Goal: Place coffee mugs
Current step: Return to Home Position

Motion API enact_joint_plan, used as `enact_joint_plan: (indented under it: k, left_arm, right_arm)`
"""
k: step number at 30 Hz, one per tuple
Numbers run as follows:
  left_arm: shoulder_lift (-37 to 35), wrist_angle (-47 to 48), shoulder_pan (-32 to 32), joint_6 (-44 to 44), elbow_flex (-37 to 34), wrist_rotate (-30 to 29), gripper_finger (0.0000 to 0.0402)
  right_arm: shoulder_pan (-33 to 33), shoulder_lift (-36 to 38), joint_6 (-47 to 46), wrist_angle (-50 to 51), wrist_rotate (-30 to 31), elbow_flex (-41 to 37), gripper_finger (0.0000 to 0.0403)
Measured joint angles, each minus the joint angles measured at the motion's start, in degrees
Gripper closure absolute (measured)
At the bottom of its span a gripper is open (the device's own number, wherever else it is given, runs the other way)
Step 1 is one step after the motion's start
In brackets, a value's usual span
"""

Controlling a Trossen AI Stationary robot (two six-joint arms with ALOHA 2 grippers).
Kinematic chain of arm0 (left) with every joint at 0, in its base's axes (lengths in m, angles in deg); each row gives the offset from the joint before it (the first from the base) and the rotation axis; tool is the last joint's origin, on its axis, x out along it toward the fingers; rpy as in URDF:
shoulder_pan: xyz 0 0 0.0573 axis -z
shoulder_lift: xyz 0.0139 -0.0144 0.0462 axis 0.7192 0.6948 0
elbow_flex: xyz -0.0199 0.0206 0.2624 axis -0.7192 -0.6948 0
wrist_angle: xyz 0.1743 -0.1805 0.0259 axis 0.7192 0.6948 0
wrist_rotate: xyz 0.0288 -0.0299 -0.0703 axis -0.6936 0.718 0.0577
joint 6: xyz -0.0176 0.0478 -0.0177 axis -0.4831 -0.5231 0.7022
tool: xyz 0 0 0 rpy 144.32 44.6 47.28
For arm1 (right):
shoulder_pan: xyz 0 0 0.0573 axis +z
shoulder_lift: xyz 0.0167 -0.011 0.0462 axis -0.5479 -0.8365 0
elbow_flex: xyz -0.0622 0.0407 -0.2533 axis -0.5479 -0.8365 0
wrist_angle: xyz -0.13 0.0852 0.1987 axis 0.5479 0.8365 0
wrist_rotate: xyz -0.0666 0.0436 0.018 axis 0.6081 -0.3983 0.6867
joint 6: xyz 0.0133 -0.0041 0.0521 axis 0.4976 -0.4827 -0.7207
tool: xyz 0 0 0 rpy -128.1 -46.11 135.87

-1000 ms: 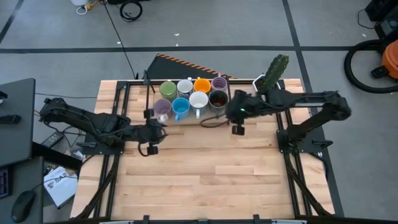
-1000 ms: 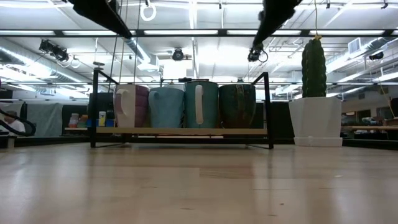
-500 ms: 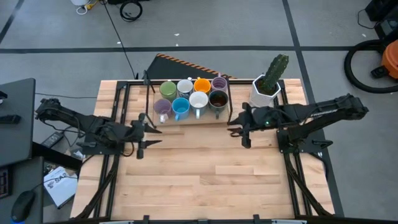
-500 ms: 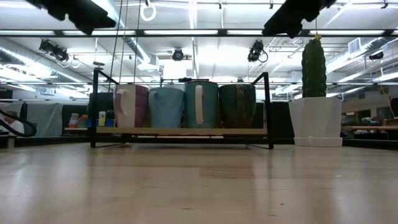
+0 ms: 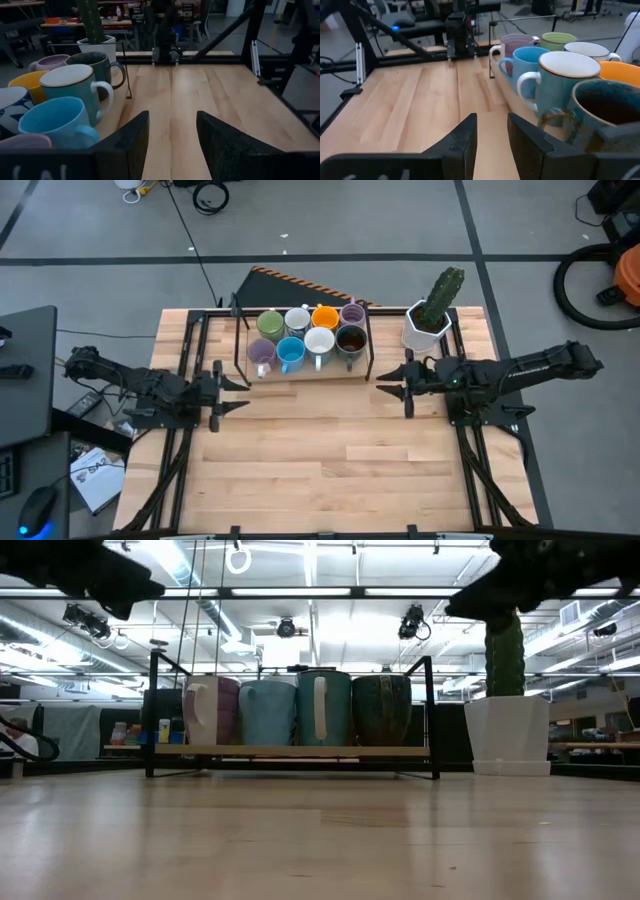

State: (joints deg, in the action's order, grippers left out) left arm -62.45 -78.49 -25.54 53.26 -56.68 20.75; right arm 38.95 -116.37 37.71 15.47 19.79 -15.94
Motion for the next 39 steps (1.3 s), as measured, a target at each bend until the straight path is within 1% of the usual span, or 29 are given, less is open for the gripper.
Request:
enact_joint_plan:
  k: [3,6,9,14,17,22,26,31,35,39]
  left_arm:
    - [-2.38,0.15,-0.02,-2.08,-1.92,0.01,0.023]
    - [-4.46,0.04,-0.02,-3.83,-3.65,0.04,0.023]
    - [-6.75,0.05,-0.02,-5.59,-5.57,0.25,0.023]
    - [-11.9,-0.19,-0.02,-7.3,-7.89,0.29,0.023]
    - [-15.47,0.02,-0.02,-8.18,-8.59,2.0,0.023]
    - [-21.31,0.55,-0.02,-9.08,-10.69,5.52,0.023]
    - [-20.78,2.03,-0.02,-9.35,-11.26,9.94,0.023]
    - [-20.56,2.08,-0.02,-9.93,-11.24,9.37,0.023]
    - [-20.24,1.92,0.0,-5.45,-11.24,9.38,0.023]
    - [-20.24,1.87,-0.02,-3.44,-11.24,9.37,0.023]
  right_arm:
    - [-0.82,3.12,0.35,-3.55,0.04,-3.71,0.0289]
    - [-2.0,6.01,0.67,-4.52,0.06,-6.75,0.0289]
    - [-3.54,9.59,-0.1,-4.58,0.06,-10.02,0.0289]
    - [-6.48,16.25,-2.33,-8.96,-0.16,-16.06,0.0289]
    - [-7.86,20.3,-3.08,-9.23,-1.44,-18.23,0.0289]
    - [-9.42,27.25,-3.66,-9.65,-1.5,-21.05,0.0289]
    - [-10.46,31.2,-4.27,-11.76,-1.14,-23.1,0.0289]
    - [-10.83,32.92,-4.23,-16.29,0.64,-24.05,0.0289]
    - [-10.81,32.88,-4.21,-16.59,0.0,-24.09,0.0289]
    - [-10.81,32.88,-4.16,-16.54,0.0,-24.09,0.0288]
